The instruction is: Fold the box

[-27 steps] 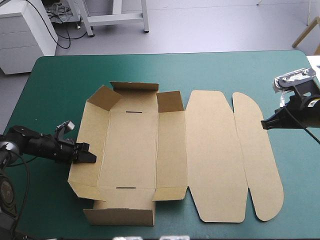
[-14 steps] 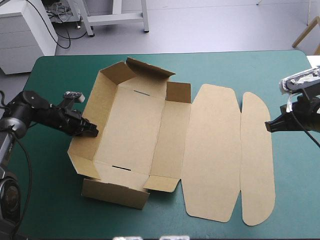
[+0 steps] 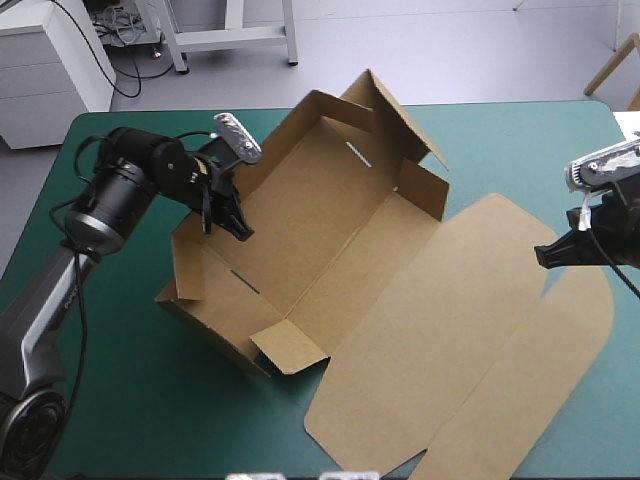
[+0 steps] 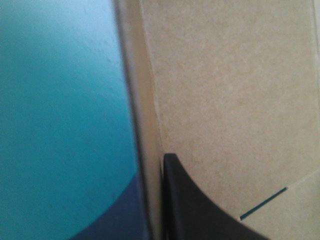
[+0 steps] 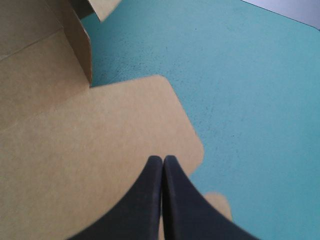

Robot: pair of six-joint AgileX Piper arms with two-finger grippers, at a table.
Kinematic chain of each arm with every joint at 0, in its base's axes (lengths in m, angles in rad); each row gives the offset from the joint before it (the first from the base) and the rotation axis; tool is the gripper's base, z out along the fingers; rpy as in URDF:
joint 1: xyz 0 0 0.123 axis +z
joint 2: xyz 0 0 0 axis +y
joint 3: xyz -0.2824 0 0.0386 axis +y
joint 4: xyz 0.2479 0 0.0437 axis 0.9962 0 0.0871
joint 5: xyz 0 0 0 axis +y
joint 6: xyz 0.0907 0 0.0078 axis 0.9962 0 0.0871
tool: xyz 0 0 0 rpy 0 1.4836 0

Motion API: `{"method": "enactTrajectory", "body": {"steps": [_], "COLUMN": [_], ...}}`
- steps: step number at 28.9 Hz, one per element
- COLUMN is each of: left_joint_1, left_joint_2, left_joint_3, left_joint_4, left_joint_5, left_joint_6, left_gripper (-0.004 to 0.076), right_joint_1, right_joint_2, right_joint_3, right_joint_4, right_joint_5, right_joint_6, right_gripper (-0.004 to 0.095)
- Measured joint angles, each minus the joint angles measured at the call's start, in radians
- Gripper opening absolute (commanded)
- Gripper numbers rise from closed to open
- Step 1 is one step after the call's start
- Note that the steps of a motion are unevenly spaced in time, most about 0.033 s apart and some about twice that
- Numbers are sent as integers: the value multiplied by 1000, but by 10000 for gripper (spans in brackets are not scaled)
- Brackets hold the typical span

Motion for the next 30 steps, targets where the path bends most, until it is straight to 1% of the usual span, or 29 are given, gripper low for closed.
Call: {"method": "enactTrajectory", "body": {"steps": [2,8,15,19,24,28,29,30], "left_joint_1": [-73,-253,-375,-420,-475,-529,-558,-569], "left_joint_2": [4,28,37,39,33,12,-7,-15], "left_joint_3": [0,0,20,40,116,233,293,315], "left_joint_4": [93,349,529,623,775,907,974,1002], "left_joint_5": [-36,-97,-170,-178,-194,-216,-225,-229], "left_joint_6": [0,-5,-4,-20,-130,-260,-331,-355], "left_gripper": [-10,-10,-10,-10,-10,-10,-10,-10], "right_joint_1": [0,0,0,0,0,0,0,0], "right_joint_2": [0,0,0,0,0,0,0,0], "right_joint_3": [0,0,0,0,0,0,0,0], "right_joint_4": [0,0,-16,-23,-23,-23,-22,-22], "right_joint_5": [-1,-12,-20,-20,-27,-28,-29,-30], "right_joint_6": [0,0,0,0,12,35,47,57], "right_gripper": [-19,-19,-19,-19,-19,-19,-19,-19]}}
